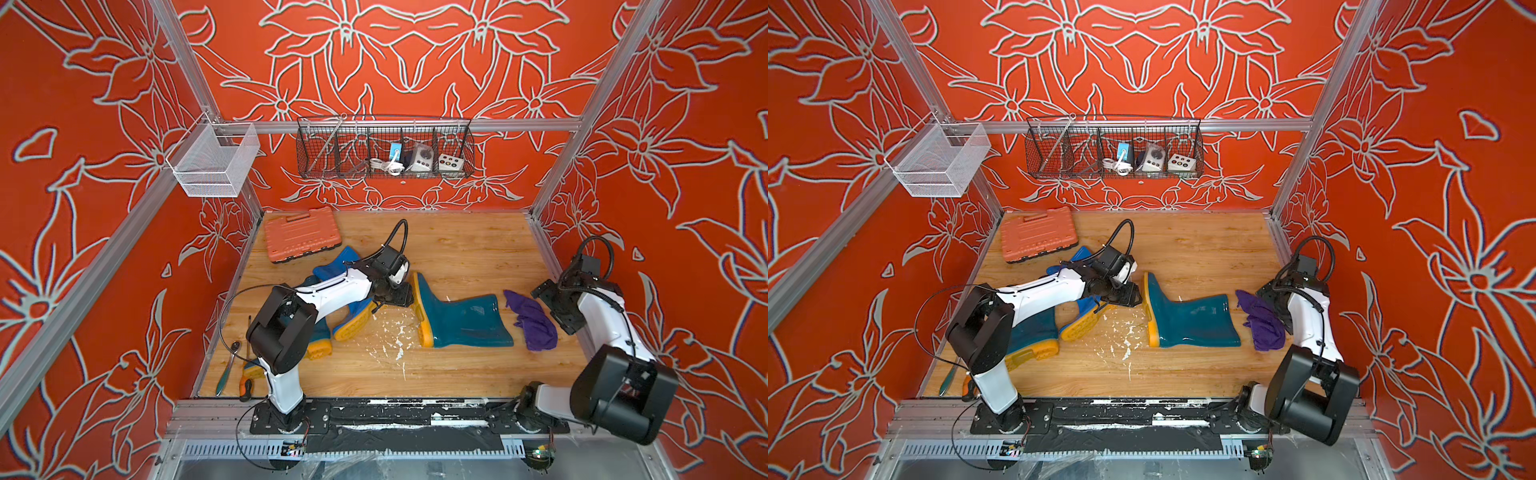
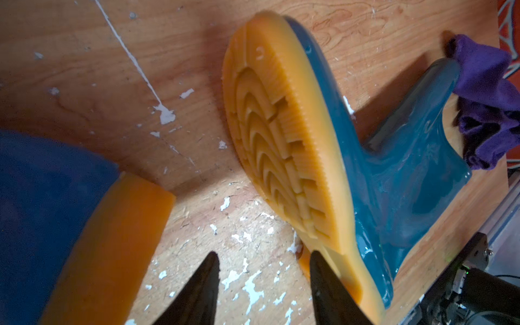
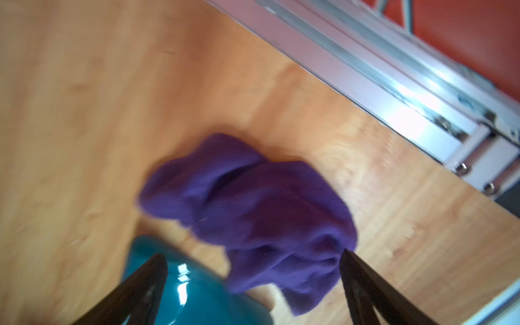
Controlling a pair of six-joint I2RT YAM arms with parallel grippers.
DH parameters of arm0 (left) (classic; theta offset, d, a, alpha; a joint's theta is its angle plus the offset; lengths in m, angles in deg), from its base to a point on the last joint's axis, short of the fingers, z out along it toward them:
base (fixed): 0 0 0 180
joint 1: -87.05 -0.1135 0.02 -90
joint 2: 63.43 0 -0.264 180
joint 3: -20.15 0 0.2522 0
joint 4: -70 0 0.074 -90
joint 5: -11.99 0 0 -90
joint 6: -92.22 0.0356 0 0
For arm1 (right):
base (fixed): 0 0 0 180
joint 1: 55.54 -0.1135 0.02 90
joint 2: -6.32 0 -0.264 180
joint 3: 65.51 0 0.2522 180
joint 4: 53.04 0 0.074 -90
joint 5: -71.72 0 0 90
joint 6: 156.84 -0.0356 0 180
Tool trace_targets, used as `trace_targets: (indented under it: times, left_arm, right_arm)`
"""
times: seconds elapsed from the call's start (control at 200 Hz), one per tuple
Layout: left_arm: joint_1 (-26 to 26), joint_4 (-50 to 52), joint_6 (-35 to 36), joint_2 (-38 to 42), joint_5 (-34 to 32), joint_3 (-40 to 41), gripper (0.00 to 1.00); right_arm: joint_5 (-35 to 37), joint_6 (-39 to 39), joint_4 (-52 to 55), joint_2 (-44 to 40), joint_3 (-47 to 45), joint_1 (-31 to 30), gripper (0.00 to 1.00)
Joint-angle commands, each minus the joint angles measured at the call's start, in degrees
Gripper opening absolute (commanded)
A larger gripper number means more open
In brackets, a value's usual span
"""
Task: Wipe the rubber boots with a cloth
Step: Pick up the cleaning item at the center of the board, then wipe the dirt off the rubber boot.
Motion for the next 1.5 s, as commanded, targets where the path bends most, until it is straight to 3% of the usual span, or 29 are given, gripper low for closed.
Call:
trace_targets:
  times: [0.0, 0.19, 0.27, 0.335, 0.39, 0.44, 0.54, 0.66, 1.016, 1.236, 1.336, 1.431, 1.461, 1.491]
  left_arm:
    - [-0.26, 0.54, 1.22, 2.67, 0.57, 1.57, 0.51]
    - [-0.26, 0.12, 1.81, 3.77, 0.75, 3.08, 0.51]
    - [-0.24, 0.16, 2.52, 4.66, 0.25, 3.64, 0.51]
    - [-0.19, 0.16, 2.93, 5.29, 0.05, 3.99, 0.51]
    - [-0.24, 0.16, 2.98, 5.83, 0.13, 4.31, 0.51]
    - [-0.34, 0.15, 2.97, 6.32, 0.22, 4.61, 0.51]
    - [-0.38, 0.16, 2.43, 7.73, 0.45, 5.53, 0.51]
    - [-0.52, 0.59, 1.95, 9.9, 0.59, 6.55, 0.51]
    - [-1.11, 2.52, 0.6, 15.15, -0.5, 10.15, 0.52]
    - [-1.14, 1.31, -2.42, 16.97, -0.08, 13.49, 0.52]
    - [-1.13, 1.8, -3.26, 17.09, 0.13, 13.68, 0.52]
    - [-1.14, 2.35, -3.61, 17.71, -0.24, 14.09, 0.52]
    - [-1.14, 2.53, -3.61, 17.92, -0.28, 14.24, 0.52]
    - [-1.14, 2.61, -3.76, 18.12, -0.31, 14.41, 0.52]
  right_arm:
    - [-2.89, -2.02, -1.2, 3.35, -1.76, 0.11, 0.99]
    - [-5.64, -0.41, -3.81, 14.76, -1.1, -1.47, 0.99]
    - [-5.11, 1.38, -3.85, 17.2, -0.35, -2.3, 0.85]
    - [-5.85, 2.47, -4.85, 17.47, -0.41, -2.5, 0.59]
    - [-6.75, 3.29, -5.52, 16.63, -0.41, -2.54, 0.2]
    - [-7.33, 4.56, -5.9, 15.12, -0.14, -2.97, 0.0]
    - [-5.54, 9.76, -3.69, 10.75, 3.41, -6.87, 0.0]
    - [2.4, 18.5, 3.0, 6.37, 11.0, -17.88, 0.0]
    - [12.55, 33.44, 20.01, 6.07, 18.19, -43.25, 0.0]
    - [-1.23, 43.86, 13.79, 9.49, 17.36, -53.79, 0.0]
    - [-2.01, 44.22, 11.66, 14.53, 18.26, -55.13, 0.0]
    - [-3.76, 41.42, 7.46, 16.75, 18.68, -54.89, 0.21]
    - [-5.5, 40.24, 6.01, 16.76, 18.38, -54.74, 0.33]
    - [-7.42, 39.13, 3.98, 16.45, 17.82, -54.65, 0.51]
